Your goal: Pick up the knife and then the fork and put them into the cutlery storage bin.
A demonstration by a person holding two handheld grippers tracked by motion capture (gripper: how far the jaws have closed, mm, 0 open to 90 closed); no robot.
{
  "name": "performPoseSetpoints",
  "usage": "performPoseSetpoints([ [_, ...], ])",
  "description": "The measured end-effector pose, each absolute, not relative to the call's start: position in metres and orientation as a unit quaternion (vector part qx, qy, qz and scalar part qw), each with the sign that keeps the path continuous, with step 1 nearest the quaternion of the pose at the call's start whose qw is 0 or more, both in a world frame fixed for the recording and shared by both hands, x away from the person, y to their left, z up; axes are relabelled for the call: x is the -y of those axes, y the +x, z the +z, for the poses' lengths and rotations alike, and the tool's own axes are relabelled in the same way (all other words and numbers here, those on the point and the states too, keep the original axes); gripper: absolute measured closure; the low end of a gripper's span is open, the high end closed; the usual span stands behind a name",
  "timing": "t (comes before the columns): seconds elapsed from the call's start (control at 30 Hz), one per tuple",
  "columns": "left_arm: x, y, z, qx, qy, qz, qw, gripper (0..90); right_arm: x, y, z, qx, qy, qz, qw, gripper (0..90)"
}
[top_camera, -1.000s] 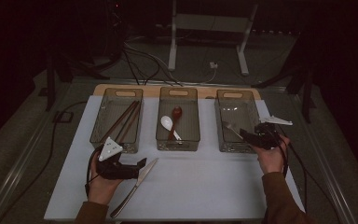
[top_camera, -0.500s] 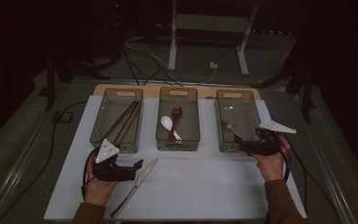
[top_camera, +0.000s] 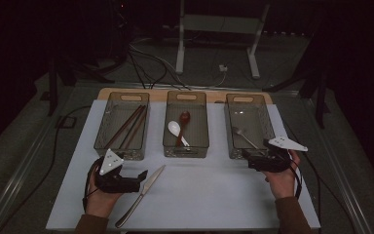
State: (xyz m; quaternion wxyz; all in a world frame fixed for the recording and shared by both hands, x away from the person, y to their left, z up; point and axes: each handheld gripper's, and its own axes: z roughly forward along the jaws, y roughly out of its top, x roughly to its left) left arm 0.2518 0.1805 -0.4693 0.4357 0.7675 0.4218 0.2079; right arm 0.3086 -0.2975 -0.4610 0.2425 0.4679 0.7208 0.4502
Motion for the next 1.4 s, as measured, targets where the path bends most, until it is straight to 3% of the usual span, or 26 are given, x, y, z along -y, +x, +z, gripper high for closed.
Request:
performPoseSetpoints([
  [0.57,-0.169,0.246,-0.482,-0.41,0.783,0.19,0.427,0.7,0.295,0.294,-0.473,-0.731,0.456,0.448,0.237,2.0],
  [1.03,-0.152,0.233,-0.505,-0.392,0.831,0.153,0.365,6.3,0.297,0.284,-0.479,-0.73,0.46,0.446,0.238,2.0],
  [1.23,-0.153,0.223,-0.513,-0.387,0.846,0.145,0.338,18.7,0.297,0.283,-0.48,-0.729,0.461,0.446,0.239,2.0],
  [1.4,-0.162,0.213,-0.517,-0.384,0.855,0.126,0.325,46.3,0.298,0.282,-0.48,-0.728,0.462,0.447,0.239,2.0],
])
